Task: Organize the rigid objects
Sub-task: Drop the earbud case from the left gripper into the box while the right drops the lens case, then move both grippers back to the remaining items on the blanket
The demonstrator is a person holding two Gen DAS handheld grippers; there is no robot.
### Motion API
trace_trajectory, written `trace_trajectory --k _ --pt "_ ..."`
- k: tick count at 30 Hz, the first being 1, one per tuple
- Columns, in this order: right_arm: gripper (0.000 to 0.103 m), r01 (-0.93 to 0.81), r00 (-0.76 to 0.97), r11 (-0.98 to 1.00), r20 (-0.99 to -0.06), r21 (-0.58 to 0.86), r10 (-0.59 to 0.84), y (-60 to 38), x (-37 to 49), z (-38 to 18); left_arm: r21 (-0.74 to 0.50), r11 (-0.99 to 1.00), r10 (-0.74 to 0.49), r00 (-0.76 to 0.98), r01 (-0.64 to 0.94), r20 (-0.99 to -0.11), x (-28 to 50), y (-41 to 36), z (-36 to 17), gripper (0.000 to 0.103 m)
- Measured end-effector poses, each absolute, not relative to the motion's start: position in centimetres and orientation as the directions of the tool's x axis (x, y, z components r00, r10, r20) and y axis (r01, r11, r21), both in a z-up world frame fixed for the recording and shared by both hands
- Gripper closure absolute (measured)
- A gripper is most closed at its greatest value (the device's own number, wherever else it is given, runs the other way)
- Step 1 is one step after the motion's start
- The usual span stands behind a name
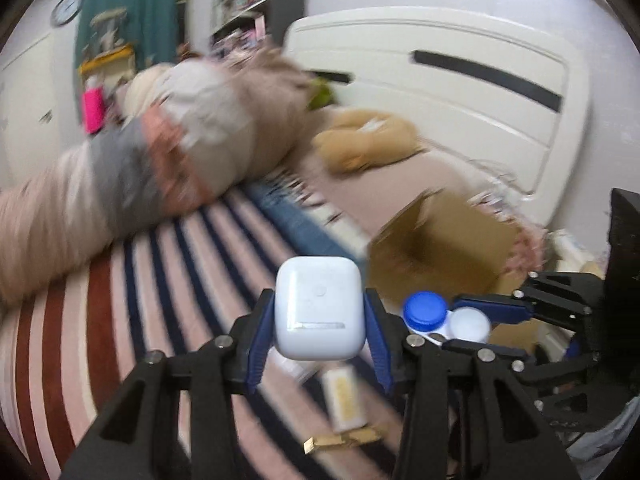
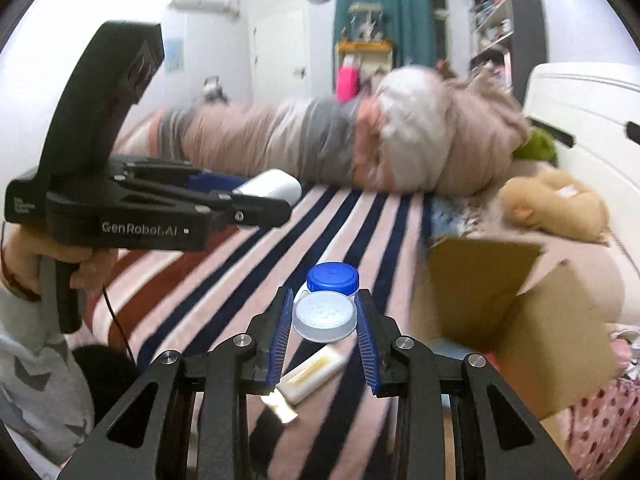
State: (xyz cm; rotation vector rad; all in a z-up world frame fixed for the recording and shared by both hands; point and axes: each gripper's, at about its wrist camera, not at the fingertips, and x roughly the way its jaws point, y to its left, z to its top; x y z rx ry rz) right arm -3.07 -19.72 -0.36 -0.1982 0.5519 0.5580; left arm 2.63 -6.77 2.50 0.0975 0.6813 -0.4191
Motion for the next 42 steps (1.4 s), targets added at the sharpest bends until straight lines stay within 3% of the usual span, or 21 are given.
trace_trajectory --k 3,6,16,18,21,28,31,42 --pt "0.076 -0.476 0.766 0.879 -0.507 -0.035 0.395 -23.7 -2.7 1.3 -0.043 0.870 -0.406 0.665 0.490 -0.627 3.8 -11.9 4.4 0.063" --pt "0.076 -0.392 0.782 0.920 -0.535 -0.021 0.321 -27.9 -1.0 1.0 -0.034 0.833 -0.434 0.615 0.552 -0.658 5.5 -16.5 4.3 0.063" --pt "0.075 -0.326 0.734 0.945 -0.639 -0.036 0.229 -32.6 2.8 -3.2 0.003 0.812 -0.351 0.492 0.584 -0.797 9.6 -24.3 -1.2 0.063" --pt "0.074 -0.329 0.724 0.944 -0.648 -0.019 0.239 -33.3 3.0 -3.8 0.007 0.812 -0.337 0.478 0.584 -0.811 10.1 -24.6 -1.9 0.063" --pt "0.065 -0.330 0.720 0.944 -0.645 0.006 0.256 -34.1 3.6 -4.3 0.014 0.816 -0.323 0.475 0.578 -0.819 10.5 -25.0 -2.6 0.063" --pt "0.062 -0.341 0.714 0.940 -0.643 0.028 0.278 -34.3 3.7 -4.4 0.030 0.823 -0.308 0.490 0.567 -0.816 10.7 -24.7 -2.4 0.063" --pt "0.050 -0.347 0.715 0.937 -0.638 0.033 0.287 -34.0 3.5 -4.2 0.026 0.830 -0.313 0.503 0.557 -0.806 10.2 -23.9 -1.9 0.055" --pt "0.049 -0.424 0.714 0.906 -0.613 0.007 0.339 -30.0 1.4 -2.2 0.018 0.899 -0.286 0.618 0.437 -0.733 6.2 -15.4 1.4 0.035"
